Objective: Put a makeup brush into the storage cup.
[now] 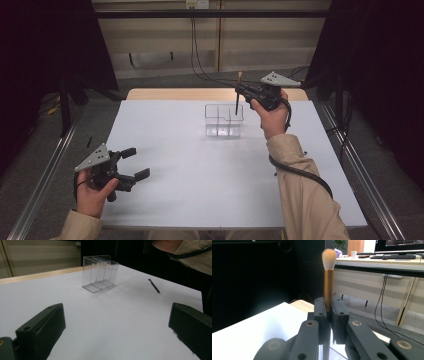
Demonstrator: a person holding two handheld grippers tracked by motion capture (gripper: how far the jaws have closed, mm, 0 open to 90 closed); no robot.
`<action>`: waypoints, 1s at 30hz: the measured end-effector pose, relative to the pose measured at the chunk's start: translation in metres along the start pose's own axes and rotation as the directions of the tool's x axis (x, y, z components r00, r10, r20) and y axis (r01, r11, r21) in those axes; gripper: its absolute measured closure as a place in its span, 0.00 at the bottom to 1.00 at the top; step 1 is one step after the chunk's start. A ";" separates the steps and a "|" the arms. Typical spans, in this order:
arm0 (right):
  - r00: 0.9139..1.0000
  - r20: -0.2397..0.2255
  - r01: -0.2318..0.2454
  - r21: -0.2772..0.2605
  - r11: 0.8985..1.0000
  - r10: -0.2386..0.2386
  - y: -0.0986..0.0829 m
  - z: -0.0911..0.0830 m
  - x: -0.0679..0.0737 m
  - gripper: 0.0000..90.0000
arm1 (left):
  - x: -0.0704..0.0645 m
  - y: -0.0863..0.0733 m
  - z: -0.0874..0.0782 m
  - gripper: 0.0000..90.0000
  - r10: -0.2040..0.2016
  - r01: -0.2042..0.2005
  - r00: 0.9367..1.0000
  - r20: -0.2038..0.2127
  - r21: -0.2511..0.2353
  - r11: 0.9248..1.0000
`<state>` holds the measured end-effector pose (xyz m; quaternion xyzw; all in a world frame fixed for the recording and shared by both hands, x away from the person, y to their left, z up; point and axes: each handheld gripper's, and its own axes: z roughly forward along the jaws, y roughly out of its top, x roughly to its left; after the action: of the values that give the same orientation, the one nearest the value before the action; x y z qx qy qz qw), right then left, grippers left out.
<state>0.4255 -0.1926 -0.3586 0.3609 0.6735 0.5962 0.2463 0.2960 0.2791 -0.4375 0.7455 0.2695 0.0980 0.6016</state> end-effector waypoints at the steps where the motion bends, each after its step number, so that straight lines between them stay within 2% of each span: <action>1: 1.000 0.003 -0.002 0.000 1.000 0.002 0.000 0.001 -0.001 0.93 | 0.000 0.000 0.000 0.01 -0.002 0.002 1.000 0.001 -0.001 1.000; 10: 1.000 0.018 -0.018 0.004 1.000 0.018 -0.008 0.009 -0.004 0.93 | 0.000 0.000 0.000 0.01 0.006 -0.006 1.000 0.007 0.011 1.000; 14: 0.999 0.024 -0.022 0.003 1.000 0.022 -0.009 0.010 -0.006 0.93 | 0.000 0.000 0.000 0.01 -0.002 0.002 1.000 0.001 0.000 1.000; 29: 0.999 0.032 -0.005 0.007 1.000 0.005 -0.007 0.013 -0.005 0.93 | 0.000 0.000 0.002 0.01 0.002 -0.002 1.000 0.012 0.013 1.000; 30: 0.999 0.032 -0.003 0.008 1.000 0.002 -0.007 0.013 -0.005 0.93 | 0.000 -0.001 0.003 0.01 -0.001 0.001 1.000 0.009 0.002 1.000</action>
<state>0.4376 -0.1889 -0.3686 0.3723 0.6714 0.5879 0.2550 0.2973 0.2768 -0.4388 0.7464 0.2674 0.0941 0.6021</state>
